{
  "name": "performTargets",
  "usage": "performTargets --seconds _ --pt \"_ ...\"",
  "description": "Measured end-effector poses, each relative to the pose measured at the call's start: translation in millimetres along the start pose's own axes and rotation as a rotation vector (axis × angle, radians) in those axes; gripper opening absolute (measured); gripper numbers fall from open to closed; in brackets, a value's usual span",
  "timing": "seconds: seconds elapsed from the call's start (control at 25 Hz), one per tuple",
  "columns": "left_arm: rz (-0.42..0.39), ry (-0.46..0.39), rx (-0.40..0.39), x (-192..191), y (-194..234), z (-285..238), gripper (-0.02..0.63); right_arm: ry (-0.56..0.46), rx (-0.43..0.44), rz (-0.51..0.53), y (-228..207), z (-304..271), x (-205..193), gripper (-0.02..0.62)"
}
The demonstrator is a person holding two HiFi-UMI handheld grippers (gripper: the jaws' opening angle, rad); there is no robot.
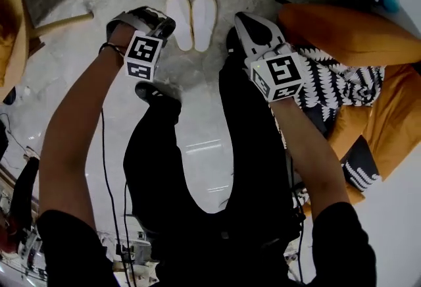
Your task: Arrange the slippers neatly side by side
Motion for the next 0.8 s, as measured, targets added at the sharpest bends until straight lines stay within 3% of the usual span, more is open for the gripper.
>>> performTargets --seconds 0.2,0.4,0.6,0.8 --pt "0.498 -0.189 0.295 28 30 156 0.015 -0.126 0.069 0.143 27 41 108 0.034" --pt "0.874 -0.458 0.568 77 52 320 0.015 -0.287 0.069 0.240 45 124 236 0.033" --pt "1.103 -0.731 0.842 120 69 453 0.015 -0.352 0.096 0.269 40 208 333 0.034" --pt "1.209 -0.931 1.033 152 66 551 0.015 -0.481 0.088 0.235 20 284 406 0.032"
Point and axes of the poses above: the fingertips, and each gripper's own axes: z backward along the fingers, y to its left, x out of its top, the point moved 9 cm from there along z, backward along the fingers, and after that the axes turned 6 degrees about z, right-handed, at the moved point
